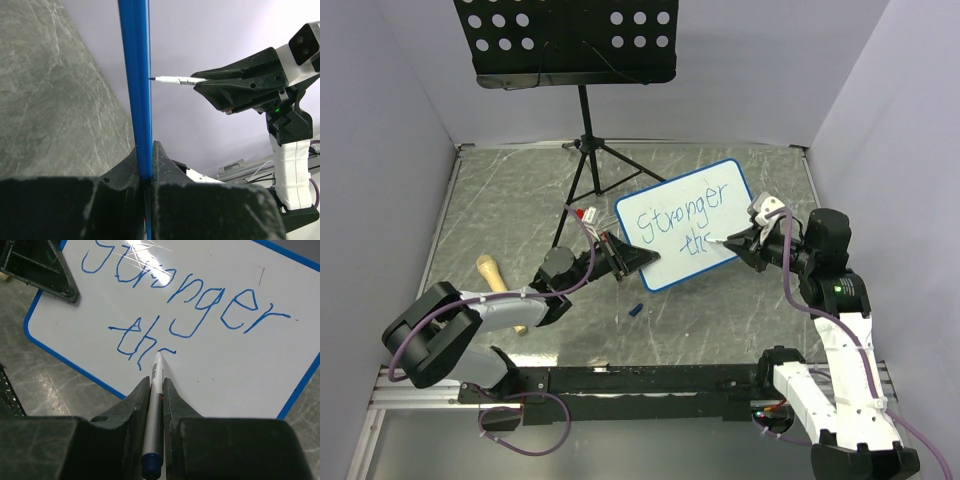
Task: Write a sentence on the whiteboard
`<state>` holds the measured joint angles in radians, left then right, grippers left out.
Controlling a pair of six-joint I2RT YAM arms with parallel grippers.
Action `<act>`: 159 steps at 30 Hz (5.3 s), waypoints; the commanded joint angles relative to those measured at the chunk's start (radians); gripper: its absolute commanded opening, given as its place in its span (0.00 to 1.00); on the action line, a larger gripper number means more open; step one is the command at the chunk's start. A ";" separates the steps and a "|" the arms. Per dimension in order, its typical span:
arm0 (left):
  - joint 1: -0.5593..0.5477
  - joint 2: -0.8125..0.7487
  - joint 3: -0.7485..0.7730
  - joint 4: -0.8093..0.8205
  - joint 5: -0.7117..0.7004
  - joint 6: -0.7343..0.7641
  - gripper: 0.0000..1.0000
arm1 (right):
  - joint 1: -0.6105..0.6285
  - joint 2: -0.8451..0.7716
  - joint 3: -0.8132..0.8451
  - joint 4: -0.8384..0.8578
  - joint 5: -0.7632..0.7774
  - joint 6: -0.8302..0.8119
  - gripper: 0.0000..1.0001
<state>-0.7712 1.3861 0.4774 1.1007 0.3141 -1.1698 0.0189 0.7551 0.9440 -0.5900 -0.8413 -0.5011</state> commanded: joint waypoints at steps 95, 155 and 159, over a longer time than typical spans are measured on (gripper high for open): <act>0.009 -0.067 -0.008 0.183 -0.046 -0.005 0.01 | -0.014 -0.011 -0.011 0.028 0.067 0.035 0.00; 0.012 -0.110 -0.019 0.103 -0.026 0.042 0.01 | -0.053 0.000 0.101 0.067 0.048 0.102 0.00; 0.012 -0.110 -0.017 0.108 -0.010 0.047 0.01 | -0.060 -0.002 0.093 0.071 0.048 0.098 0.00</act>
<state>-0.7605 1.3254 0.4431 1.0702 0.2756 -1.1408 -0.0280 0.7586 1.0393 -0.5541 -0.7784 -0.4118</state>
